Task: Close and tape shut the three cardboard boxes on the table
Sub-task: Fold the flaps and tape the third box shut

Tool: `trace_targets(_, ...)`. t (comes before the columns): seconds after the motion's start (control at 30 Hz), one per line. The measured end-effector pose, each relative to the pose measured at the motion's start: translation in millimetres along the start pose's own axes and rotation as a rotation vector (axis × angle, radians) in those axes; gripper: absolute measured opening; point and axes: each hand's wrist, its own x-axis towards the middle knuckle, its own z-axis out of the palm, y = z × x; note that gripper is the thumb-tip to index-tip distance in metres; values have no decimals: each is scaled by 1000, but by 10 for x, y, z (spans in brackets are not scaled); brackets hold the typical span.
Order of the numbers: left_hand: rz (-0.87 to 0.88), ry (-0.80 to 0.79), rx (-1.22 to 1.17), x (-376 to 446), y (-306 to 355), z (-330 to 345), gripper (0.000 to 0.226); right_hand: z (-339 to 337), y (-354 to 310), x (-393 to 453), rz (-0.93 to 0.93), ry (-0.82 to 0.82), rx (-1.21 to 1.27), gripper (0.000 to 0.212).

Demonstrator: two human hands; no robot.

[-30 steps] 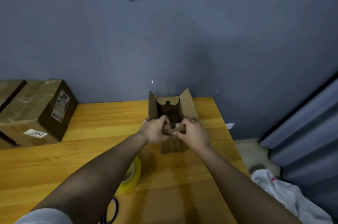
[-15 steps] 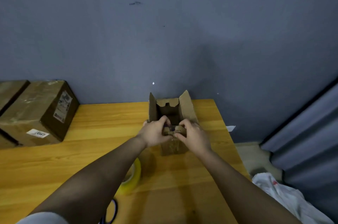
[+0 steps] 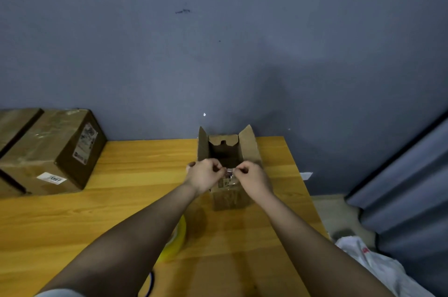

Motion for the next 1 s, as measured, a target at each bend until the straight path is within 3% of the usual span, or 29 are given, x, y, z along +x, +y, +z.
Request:
trace_targets(0.13, -67, -25, -2, 5, 45, 48, 23, 68, -47, 86, 167, -34, 56, 22)
trace_targets(0.27, -148, 11, 0, 10, 134, 86, 17, 145, -117, 50, 233, 74, -48, 28)
trace_targets(0.43, -161, 28, -87, 27, 119, 78, 12, 146, -112, -81, -102, 246, -201, 21)
trace_targets(0.63, -147, 65, -130, 6, 84, 80, 12, 53, 77, -161, -465, 187, -542, 29)
trace_targets(0.77, -137, 70, -135, 4, 82, 78, 9, 53, 103, -183, -551, 217, -600, 43)
trace_targets(1.0, -112, 55, -159, -11, 84, 80, 8, 25, 31, -128, -546, 205, -592, 23)
